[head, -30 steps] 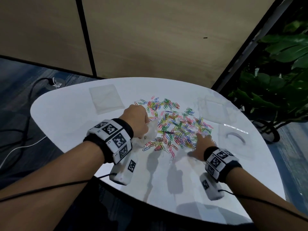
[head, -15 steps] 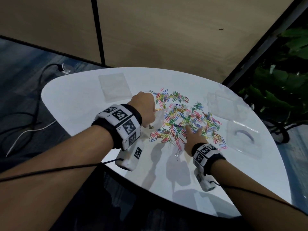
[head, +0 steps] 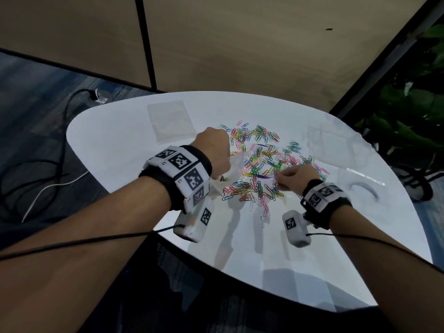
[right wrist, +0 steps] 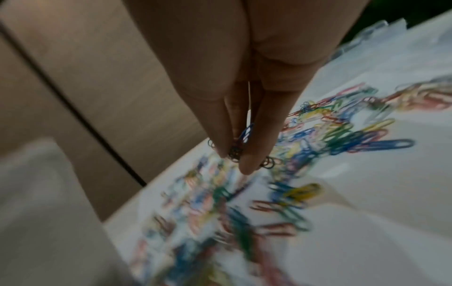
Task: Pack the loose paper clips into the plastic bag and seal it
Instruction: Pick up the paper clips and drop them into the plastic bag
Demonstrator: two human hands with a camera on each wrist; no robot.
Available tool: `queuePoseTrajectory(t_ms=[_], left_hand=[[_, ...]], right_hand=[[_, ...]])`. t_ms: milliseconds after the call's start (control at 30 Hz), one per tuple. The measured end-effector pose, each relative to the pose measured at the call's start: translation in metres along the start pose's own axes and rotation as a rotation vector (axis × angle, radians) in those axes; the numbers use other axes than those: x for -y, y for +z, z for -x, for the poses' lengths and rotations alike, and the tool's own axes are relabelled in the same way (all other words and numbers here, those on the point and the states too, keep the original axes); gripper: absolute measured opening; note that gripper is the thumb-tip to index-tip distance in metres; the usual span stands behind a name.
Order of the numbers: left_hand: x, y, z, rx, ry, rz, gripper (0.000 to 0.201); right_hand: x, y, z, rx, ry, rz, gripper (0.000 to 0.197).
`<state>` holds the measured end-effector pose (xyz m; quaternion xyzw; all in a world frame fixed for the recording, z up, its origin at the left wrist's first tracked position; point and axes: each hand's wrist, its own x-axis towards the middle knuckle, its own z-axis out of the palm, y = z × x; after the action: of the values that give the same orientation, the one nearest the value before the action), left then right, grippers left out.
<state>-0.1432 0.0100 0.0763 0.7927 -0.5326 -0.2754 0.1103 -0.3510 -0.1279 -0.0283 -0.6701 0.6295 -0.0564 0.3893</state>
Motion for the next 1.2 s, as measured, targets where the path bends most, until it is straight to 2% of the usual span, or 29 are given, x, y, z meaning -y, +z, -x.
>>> queuePoseTrajectory(t_ms=[100, 167, 267, 333, 500, 667, 800, 900, 967, 1033, 1067, 1133, 1200], left_hand=[[-0.002, 0.002, -0.002, 0.002, -0.005, 0.003, 0.025], [-0.002, 0.004, -0.004, 0.007, -0.016, 0.024, 0.024], [-0.004, 0.01, -0.004, 0.006, -0.031, 0.087, 0.025], [-0.006, 0.013, -0.003, -0.006, -0.027, 0.105, 0.023], [-0.013, 0.02, -0.003, -0.048, 0.004, 0.127, 0.019], [-0.016, 0.027, -0.005, -0.057, 0.021, 0.127, 0.023], [-0.012, 0.024, -0.006, -0.033, 0.007, 0.171, 0.018], [-0.008, 0.019, -0.005, -0.054, -0.007, 0.166, 0.022], [-0.005, 0.015, -0.005, -0.088, -0.018, 0.151, 0.027], [-0.002, 0.01, -0.004, -0.097, -0.026, 0.144, 0.031], [0.0, 0.008, -0.003, -0.098, -0.03, 0.138, 0.031], [0.002, 0.004, -0.002, -0.092, -0.033, 0.118, 0.03], [0.005, 0.001, -0.002, -0.08, -0.032, 0.097, 0.028]], right_hand=[[0.022, -0.011, 0.011, 0.114, 0.046, -0.49, 0.014], [0.042, -0.01, 0.026, 0.272, 0.026, -0.708, 0.024], [0.065, 0.006, 0.052, 0.489, 0.02, -0.832, 0.018], [0.072, 0.02, 0.063, 0.528, 0.041, -0.838, 0.012], [0.071, 0.046, 0.064, 0.376, 0.01, -0.721, 0.016], [0.069, 0.053, 0.056, 0.22, -0.105, -0.372, 0.018], [0.076, 0.043, 0.058, 0.363, -0.242, -0.064, 0.026], [0.08, 0.028, 0.064, 0.318, -0.35, -0.105, 0.02], [0.075, 0.015, 0.065, 0.259, -0.333, -0.271, 0.014], [0.061, 0.003, 0.063, 0.212, -0.279, -0.255, 0.016], [0.049, -0.001, 0.06, 0.21, -0.218, -0.162, 0.027], [0.025, -0.001, 0.059, 0.262, -0.048, 0.106, 0.063], [0.002, 0.01, 0.062, 0.335, 0.014, 0.381, 0.097]])
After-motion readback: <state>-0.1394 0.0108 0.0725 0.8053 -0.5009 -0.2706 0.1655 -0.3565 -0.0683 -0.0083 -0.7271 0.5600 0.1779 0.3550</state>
